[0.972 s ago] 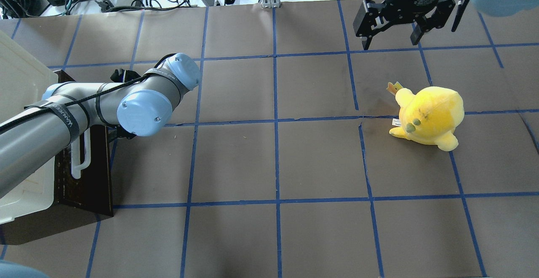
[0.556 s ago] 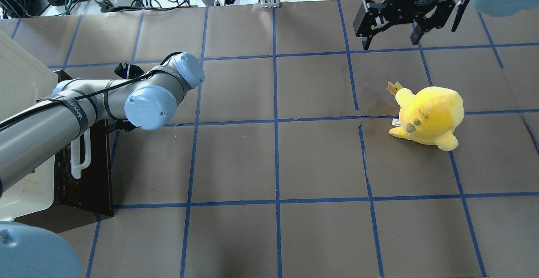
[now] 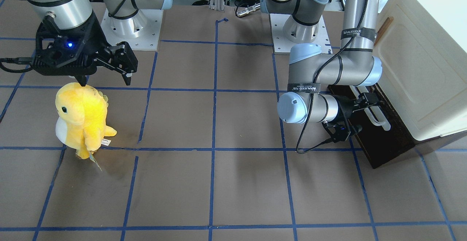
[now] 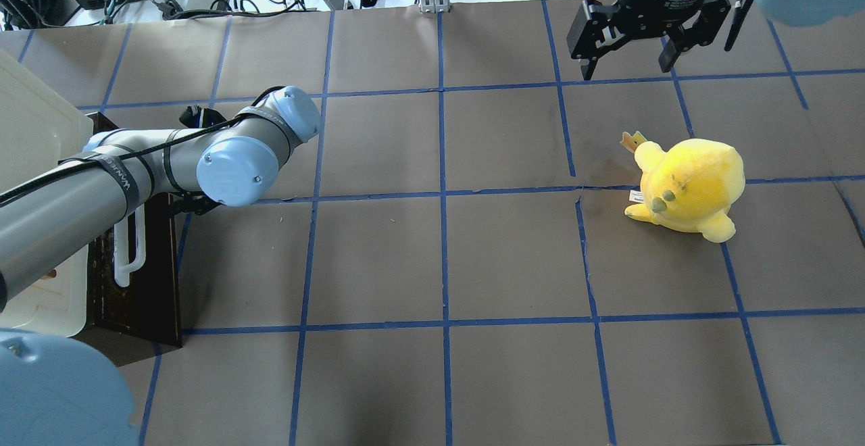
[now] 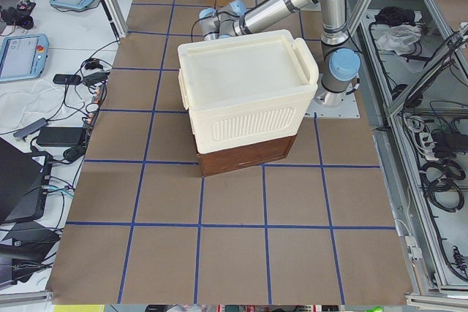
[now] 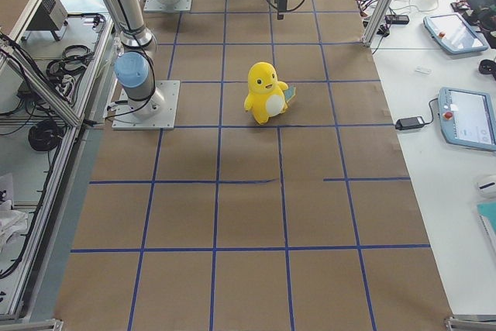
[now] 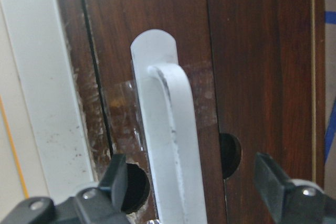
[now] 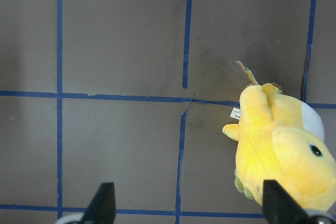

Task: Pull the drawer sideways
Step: 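Close the left gripper around the white drawer handle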

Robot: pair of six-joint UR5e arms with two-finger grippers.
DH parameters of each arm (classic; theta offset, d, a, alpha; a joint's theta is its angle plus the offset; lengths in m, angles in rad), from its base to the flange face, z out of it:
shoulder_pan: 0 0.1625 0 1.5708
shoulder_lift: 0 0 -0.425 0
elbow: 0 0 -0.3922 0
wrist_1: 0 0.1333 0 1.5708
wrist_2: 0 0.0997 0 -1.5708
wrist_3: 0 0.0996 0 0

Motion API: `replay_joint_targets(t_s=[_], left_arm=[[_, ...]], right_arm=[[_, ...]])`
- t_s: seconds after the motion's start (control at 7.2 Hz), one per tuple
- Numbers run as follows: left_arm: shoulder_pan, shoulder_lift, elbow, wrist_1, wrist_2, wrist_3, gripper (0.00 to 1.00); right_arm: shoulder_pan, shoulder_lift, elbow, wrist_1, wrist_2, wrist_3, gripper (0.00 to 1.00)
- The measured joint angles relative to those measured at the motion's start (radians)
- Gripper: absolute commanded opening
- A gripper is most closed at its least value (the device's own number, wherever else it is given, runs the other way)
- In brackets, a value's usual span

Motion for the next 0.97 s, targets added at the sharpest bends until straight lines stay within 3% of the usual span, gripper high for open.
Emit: replay_joint_targets(t_s=[0.42,0.97], left_arm=[[0.001,0.004,-0.004,-0.005,-0.002,-0.002,0.78],[0.001,0.016,-0.018,-0.011,-0.004,-0.001,0.66]], right_arm=[[0.000,0.000,0.000,0.000,0.000,0.000,1.00],[0.000,0.000,0.000,0.000,0.000,0.000,1.00]])
